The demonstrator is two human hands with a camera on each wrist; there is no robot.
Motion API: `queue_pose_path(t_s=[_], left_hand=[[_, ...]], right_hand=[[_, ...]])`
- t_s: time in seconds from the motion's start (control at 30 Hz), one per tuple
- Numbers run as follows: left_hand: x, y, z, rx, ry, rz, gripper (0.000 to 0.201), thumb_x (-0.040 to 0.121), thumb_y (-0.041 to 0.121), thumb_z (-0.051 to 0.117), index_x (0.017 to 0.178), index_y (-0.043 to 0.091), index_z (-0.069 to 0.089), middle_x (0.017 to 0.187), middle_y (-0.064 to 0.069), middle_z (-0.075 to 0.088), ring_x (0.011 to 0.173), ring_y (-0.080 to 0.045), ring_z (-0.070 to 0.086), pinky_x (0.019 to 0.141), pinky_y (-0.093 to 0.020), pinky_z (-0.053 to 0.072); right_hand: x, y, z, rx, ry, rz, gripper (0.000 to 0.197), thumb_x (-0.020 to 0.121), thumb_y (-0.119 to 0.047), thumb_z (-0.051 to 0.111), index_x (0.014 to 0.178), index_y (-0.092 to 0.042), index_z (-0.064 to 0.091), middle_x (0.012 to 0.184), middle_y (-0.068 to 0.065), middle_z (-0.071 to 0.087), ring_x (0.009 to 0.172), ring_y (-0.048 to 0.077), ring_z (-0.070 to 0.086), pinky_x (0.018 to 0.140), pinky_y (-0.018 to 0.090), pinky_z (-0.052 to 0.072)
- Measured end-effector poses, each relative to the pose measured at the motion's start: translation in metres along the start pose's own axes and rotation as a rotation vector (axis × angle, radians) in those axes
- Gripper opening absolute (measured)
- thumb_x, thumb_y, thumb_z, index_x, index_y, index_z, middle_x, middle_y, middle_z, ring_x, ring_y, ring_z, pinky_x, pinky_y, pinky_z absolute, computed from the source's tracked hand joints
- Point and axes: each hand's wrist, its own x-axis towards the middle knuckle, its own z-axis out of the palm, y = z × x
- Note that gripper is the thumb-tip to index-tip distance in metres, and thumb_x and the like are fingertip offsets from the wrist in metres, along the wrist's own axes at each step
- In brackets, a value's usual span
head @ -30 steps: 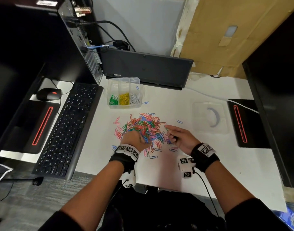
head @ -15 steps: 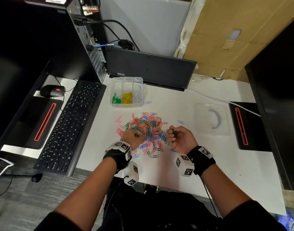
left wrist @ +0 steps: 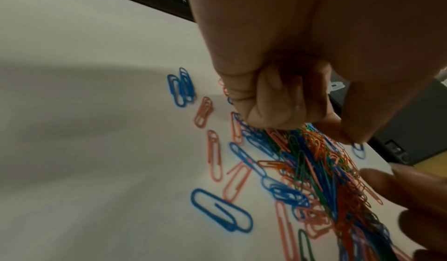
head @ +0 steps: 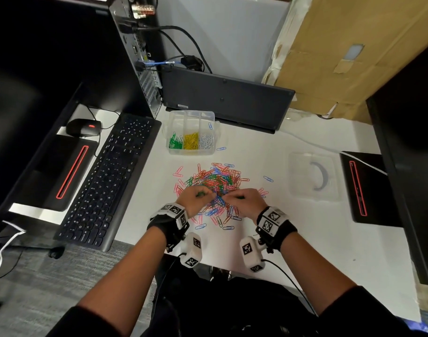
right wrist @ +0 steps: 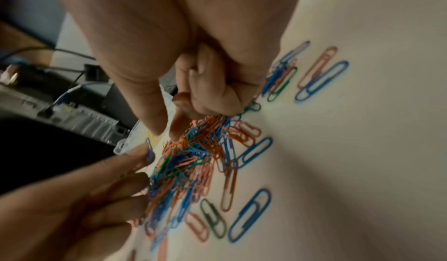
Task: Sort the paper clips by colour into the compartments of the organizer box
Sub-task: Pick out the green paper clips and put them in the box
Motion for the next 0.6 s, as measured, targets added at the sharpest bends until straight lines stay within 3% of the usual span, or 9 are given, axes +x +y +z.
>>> queue_pose_path(t_s=[0.07,0.17,0.23,0.3,0.37,0.47,0.53,0.6], left_hand=[[0.003,-0.004,-0.002,0.029,0.123,-0.019,0.012,0.088,0.028,0.068,0.082,0.018,0.068,0.066,0.010,0.057,0.061,-0.006,0.051,0.064,-0.022,0.039],[0.003,-0.009,-0.010,0.155,0.277,-0.004,0.006,0.082,0.024,0.073,0.082,0.022,0.067,0.057,0.005,0.048,0.051,-0.010,0.041,0.052,-0.022,0.036],[0.002,-0.010,-0.015,0.251,0.205,0.078,0.007,0.080,0.018,0.074,0.082,0.023,0.070,0.058,0.004,0.050,0.048,-0.007,0.039,0.049,-0.018,0.033],[0.002,-0.010,-0.015,0.379,0.076,0.189,0.012,0.080,0.014,0.073,0.084,0.025,0.072,0.059,0.006,0.051,0.049,-0.004,0.041,0.052,-0.015,0.033],[0.003,-0.009,-0.012,0.475,-0.021,0.251,0.013,0.080,0.016,0.073,0.086,0.028,0.074,0.061,0.012,0.055,0.054,-0.001,0.046,0.058,-0.017,0.037],[0.006,-0.005,-0.009,0.557,-0.082,0.271,0.011,0.080,0.022,0.074,0.088,0.028,0.077,0.077,0.019,0.065,0.063,0.004,0.051,0.066,-0.012,0.039],[0.008,-0.004,-0.008,0.588,-0.081,0.266,0.010,0.079,0.023,0.074,0.088,0.026,0.077,0.084,0.016,0.070,0.068,0.001,0.052,0.071,-0.013,0.040],[0.010,-0.003,-0.008,0.602,-0.063,0.253,0.008,0.079,0.023,0.074,0.086,0.026,0.077,0.086,0.013,0.072,0.071,-0.003,0.056,0.075,-0.020,0.047]], right_hand=[[0.003,-0.002,0.003,-0.063,0.003,-0.046,0.018,0.094,-0.021,0.061,0.103,-0.016,0.076,0.057,-0.013,0.058,0.044,-0.002,0.045,0.049,0.016,0.038],[0.001,-0.005,0.005,0.274,-0.140,0.103,0.029,0.097,-0.001,0.046,0.115,-0.009,0.067,0.062,0.004,0.056,0.044,0.008,0.043,0.039,0.019,0.034],[-0.003,-0.008,0.004,0.502,-0.238,0.234,0.028,0.095,0.001,0.044,0.113,-0.005,0.065,0.070,0.010,0.061,0.051,0.013,0.050,0.043,0.021,0.042],[-0.005,-0.007,0.003,0.577,-0.261,0.302,0.018,0.094,-0.002,0.053,0.105,0.000,0.066,0.075,0.011,0.064,0.057,0.014,0.055,0.048,0.021,0.048],[-0.005,-0.005,0.003,0.388,-0.252,0.280,0.013,0.089,-0.011,0.068,0.097,-0.002,0.072,0.071,0.003,0.063,0.054,0.008,0.052,0.046,0.018,0.043],[-0.004,0.001,0.002,-0.124,-0.231,0.138,0.020,0.074,-0.032,0.084,0.092,-0.023,0.080,0.064,-0.018,0.067,0.053,-0.006,0.056,0.046,0.014,0.040],[-0.001,0.003,0.005,-0.283,-0.207,0.066,0.024,0.064,-0.041,0.089,0.084,-0.030,0.081,0.075,-0.018,0.073,0.070,-0.006,0.063,0.059,0.015,0.047],[-0.001,0.002,0.011,-0.428,-0.176,0.022,0.024,0.062,-0.042,0.090,0.079,-0.029,0.081,0.078,-0.013,0.075,0.078,0.002,0.068,0.073,0.020,0.053]])
